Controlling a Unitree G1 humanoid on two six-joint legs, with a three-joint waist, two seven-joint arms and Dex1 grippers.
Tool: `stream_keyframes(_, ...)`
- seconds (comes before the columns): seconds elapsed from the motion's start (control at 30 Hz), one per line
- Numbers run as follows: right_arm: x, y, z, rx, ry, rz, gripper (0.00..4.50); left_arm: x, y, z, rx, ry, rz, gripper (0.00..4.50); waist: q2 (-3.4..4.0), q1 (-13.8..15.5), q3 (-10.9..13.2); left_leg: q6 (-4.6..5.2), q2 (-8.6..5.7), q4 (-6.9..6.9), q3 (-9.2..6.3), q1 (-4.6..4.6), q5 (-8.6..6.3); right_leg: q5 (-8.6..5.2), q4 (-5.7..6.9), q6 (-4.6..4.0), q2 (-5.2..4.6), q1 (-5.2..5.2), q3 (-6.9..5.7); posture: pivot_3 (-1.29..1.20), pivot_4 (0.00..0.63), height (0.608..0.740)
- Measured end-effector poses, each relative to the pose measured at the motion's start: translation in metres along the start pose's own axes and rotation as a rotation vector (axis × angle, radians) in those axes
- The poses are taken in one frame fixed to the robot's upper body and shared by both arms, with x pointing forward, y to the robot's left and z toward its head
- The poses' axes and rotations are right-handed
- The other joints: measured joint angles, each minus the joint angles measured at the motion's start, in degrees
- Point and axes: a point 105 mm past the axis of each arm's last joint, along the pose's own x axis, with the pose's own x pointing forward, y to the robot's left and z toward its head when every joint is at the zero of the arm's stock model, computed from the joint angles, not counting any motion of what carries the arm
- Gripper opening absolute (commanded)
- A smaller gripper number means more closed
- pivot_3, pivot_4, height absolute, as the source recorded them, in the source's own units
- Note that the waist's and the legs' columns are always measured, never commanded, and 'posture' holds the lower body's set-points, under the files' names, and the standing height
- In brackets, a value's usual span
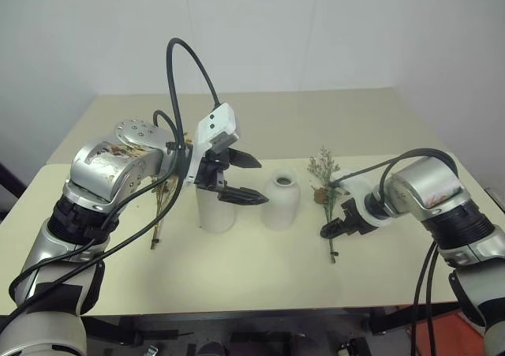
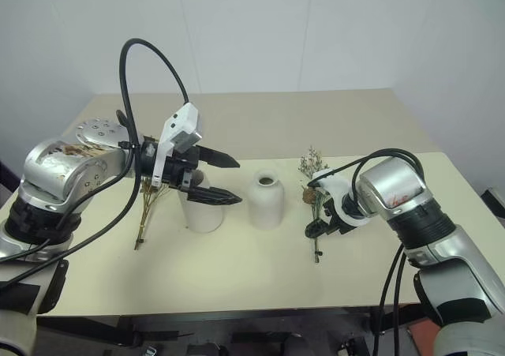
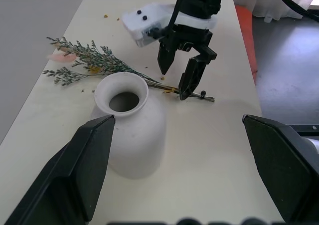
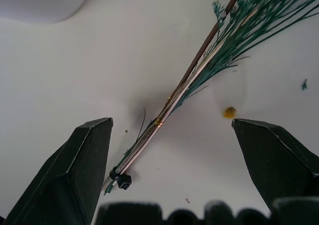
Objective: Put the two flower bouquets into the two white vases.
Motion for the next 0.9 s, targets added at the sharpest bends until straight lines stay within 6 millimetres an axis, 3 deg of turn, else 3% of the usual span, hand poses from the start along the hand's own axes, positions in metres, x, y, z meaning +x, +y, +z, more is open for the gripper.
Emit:
stream_keyframes(0.1,0.005,0.0,0.001,-0.008,0.022,-0.009,3.89,0.003,-0.003,0.002,0.007,-0.002,-0.012,4.5,0.0,-0.07,0.0,0.0,0.0,0.01,0.0,0.03,0.0,0.01,0.01,0.01,0.0,0.02,0.0,0.0,0.15,0.74)
stream_keyframes(0.47,0.011,-0.006,0.002,-0.013,0.031,-0.04,0.16,0.002,-0.001,-0.001,0.018,0.027,0.014,4.5,0.0,-0.12,0.0,0.0,0.0,0.03,-0.01,0.05,0.0,0.01,0.03,0.01,0.01,0.04,0.0,0.0,0.15,0.74)
stream_keyframes(0.63,0.009,-0.009,0.002,0.012,0.024,-0.044,0.06,0.002,-0.001,-0.001,0.018,0.028,0.014,4.5,0.0,-0.13,0.0,0.0,0.0,0.03,-0.01,0.04,0.0,0.01,0.03,0.01,0.01,0.03,0.0,0.0,0.15,0.74)
stream_keyframes(0.73,0.004,-0.016,0.006,0.115,-0.019,-0.041,0.06,0.001,-0.001,-0.001,0.018,0.028,0.018,4.5,0.0,-0.09,0.0,0.0,-0.01,0.03,-0.01,0.02,0.0,0.02,0.03,0.02,0.0,0.02,0.01,0.0,0.15,0.74)
stream_keyframes(0.9,-0.024,-0.047,0.036,0.342,-0.338,-0.16,0.06,-0.006,0.001,-0.008,-0.007,0.028,0.046,4.5,0.0,-0.07,0.0,-0.01,-0.01,0.0,0.0,0.02,0.01,0.04,0.12,0.0,0.0,-0.06,0.06,0.0,0.15,0.74)
